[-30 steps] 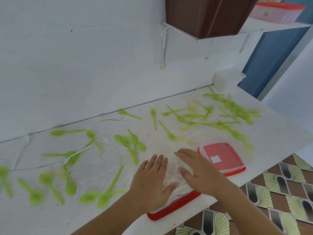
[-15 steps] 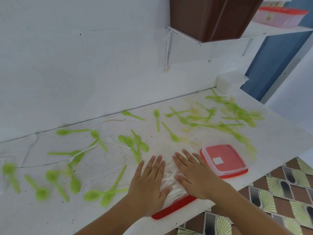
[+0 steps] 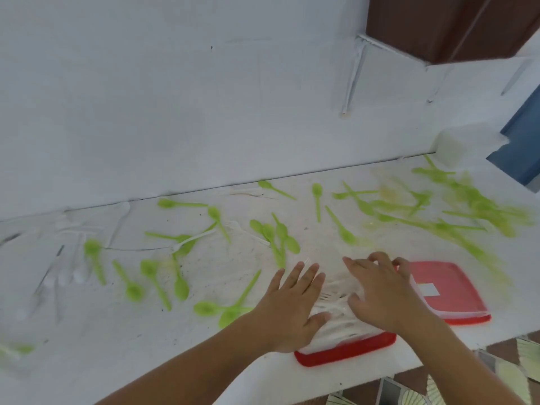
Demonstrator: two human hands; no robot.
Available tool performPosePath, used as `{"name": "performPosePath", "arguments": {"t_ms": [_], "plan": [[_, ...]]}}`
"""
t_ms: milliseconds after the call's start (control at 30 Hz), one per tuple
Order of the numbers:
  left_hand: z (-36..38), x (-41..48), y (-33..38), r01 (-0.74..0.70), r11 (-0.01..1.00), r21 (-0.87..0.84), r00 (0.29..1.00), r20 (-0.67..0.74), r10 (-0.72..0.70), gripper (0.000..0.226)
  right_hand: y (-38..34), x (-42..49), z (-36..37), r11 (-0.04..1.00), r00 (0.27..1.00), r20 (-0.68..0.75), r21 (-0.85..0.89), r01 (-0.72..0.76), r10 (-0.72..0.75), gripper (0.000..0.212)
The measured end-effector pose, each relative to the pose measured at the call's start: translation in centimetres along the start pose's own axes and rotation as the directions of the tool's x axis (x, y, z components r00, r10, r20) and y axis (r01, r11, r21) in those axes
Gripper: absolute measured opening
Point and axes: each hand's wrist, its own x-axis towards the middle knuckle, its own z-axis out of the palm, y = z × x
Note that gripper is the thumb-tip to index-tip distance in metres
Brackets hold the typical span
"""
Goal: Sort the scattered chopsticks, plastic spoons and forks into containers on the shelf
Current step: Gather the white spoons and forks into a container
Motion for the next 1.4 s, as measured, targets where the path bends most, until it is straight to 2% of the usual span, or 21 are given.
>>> {"name": "performPosePath", "arguments": {"t_ms": [67, 133, 167, 200, 267, 367, 433, 500, 567, 633, 700, 767, 833, 933, 1000, 1067, 1133, 1200, 1300, 1367, 1400], "plan": [[-1.8, -1.0, -1.3, -0.013, 0.981, -0.194, 0.998, -0.070, 0.000, 0.073, -1.3, 1.0, -1.6, 0.997, 0.978, -0.209, 0.074, 0.009, 0.006, 0.069], [-3.4, -2.5, -3.7, 0.020, 0.946, -0.323, 0.988, -0.139, -0.068, 0.070, -3.0, 2.7, -2.1, 0.948, 0.919, -0.392, 0.307, 0.083, 0.046, 0.059], [-4.2, -3.5, -5.4, 0.052, 0.928, -0.368, 0.978, -0.170, -0.122, 0.069, -4.3, 3.8, -2.3, 0.892, 0.894, -0.443, 0.427, 0.147, 0.065, 0.053], [-4.6, -4.8, -7.4, 0.096, 0.909, -0.406, 0.964, -0.188, -0.186, 0.068, -6.2, 4.8, -2.6, 0.825, 0.890, -0.451, 0.527, 0.205, 0.066, 0.049], [-5.2, -8.0, -11.9, 0.197, 0.857, -0.477, 0.926, -0.197, -0.323, 0.063, -11.3, 6.5, -3.3, 0.714, 0.906, -0.423, 0.626, 0.314, -0.027, 0.044], [-5.1, -13.6, -19.4, 0.339, 0.761, -0.554, 0.849, -0.169, -0.501, 0.058, -20.2, 9.9, -3.3, 0.654, 0.938, -0.267, 0.673, 0.346, -0.221, 0.042], [-4.5, -17.0, -24.6, 0.401, 0.693, -0.599, 0.789, -0.158, -0.593, 0.056, -25.9, 13.5, -2.4, 0.687, 0.941, -0.142, 0.651, 0.323, -0.308, 0.045], [-3.5, -19.7, -30.0, 0.468, 0.630, -0.620, 0.730, -0.132, -0.671, 0.056, -31.2, 17.4, -1.3, 0.780, 0.934, -0.060, 0.533, 0.328, -0.352, 0.056], [-2.4, -21.7, -35.2, 0.574, 0.586, -0.572, 0.655, -0.109, -0.748, 0.057, -35.2, 20.9, 0.0, 0.884, 0.940, 0.003, 0.339, 0.321, -0.342, 0.063], [-1.3, -23.3, -40.7, 0.682, 0.533, -0.501, 0.551, -0.127, -0.825, 0.058, -38.0, 23.3, 1.3, 0.956, 0.963, 0.054, 0.152, 0.253, -0.263, 0.060], [-0.8, -24.5, -45.6, 0.732, 0.466, -0.497, 0.446, -0.166, -0.879, 0.056, -39.5, 24.4, 2.5, 0.983, 0.984, 0.015, 0.021, 0.180, -0.180, 0.045], [-0.6, -25.2, -49.2, 0.744, 0.424, -0.517, 0.392, -0.177, -0.903, 0.051, -39.9, 25.2, 3.7, 0.993, 0.989, -0.092, 0.005, 0.120, -0.119, 0.030], [-0.6, -25.2, -51.9, 0.753, 0.432, -0.497, 0.407, -0.163, -0.899, 0.048, -40.0, 25.7, 4.2, 0.993, 0.985, -0.144, 0.047, 0.106, -0.098, 0.025], [-0.3, -24.9, -54.2, 0.751, 0.481, -0.452, 0.464, -0.155, -0.872, 0.041, -39.8, 26.0, 4.6, 0.993, 0.988, -0.121, 0.065, 0.100, -0.091, 0.025], [0.2, -24.7, -55.0, 0.730, 0.486, -0.481, 0.472, -0.160, -0.867, 0.031, -40.2, 25.7, 3.7, 0.997, 0.991, -0.114, 0.028, 0.073, -0.069, 0.025], [0.5, -24.7, -55.7, 0.701, 0.486, -0.522, 0.477, -0.164, -0.864, 0.020, -40.8, 25.4, 2.9, 0.998, 0.983, -0.179, 0.044, 0.050, -0.042, 0.028], [0.5, -24.7, -56.2, 0.683, 0.499, -0.533, 0.495, -0.163, -0.853, 0.014, -42.8, 25.3, 1.7, 0.986, 0.957, -0.291, 0.159, 0.044, 0.004, 0.029], [0.2, -24.8, -56.7, 0.673, 0.500, -0.545, 0.507, -0.152, -0.849, 0.008, -45.9, 26.0, 0.2, 0.940, 0.939, -0.342, 0.334, 0.075, 0.047, 0.025], [-0.5, -25.2, -57.9, 0.612, 0.495, -0.617, 0.495, -0.190, -0.848, 0.009, -51.7, 28.6, -1.4, 0.831, 0.961, -0.268, 0.548, 0.094, 0.067, 0.018], [-1.4, -25.4, -59.1, 0.480, 0.477, -0.736, 0.475, -0.239, -0.847, 0.015, -55.1, 31.0, -1.3, 0.775, 0.967, -0.226, 0.630, 0.054, 0.115, 0.025], [-2.0, -25.5, -59.6, 0.380, 0.438, -0.815, 0.461, -0.243, -0.853, 0.015, -56.5, 32.2, -1.1, 0.759, 0.971, -0.196, 0.650, 0.021, 0.141, 0.030]]}}
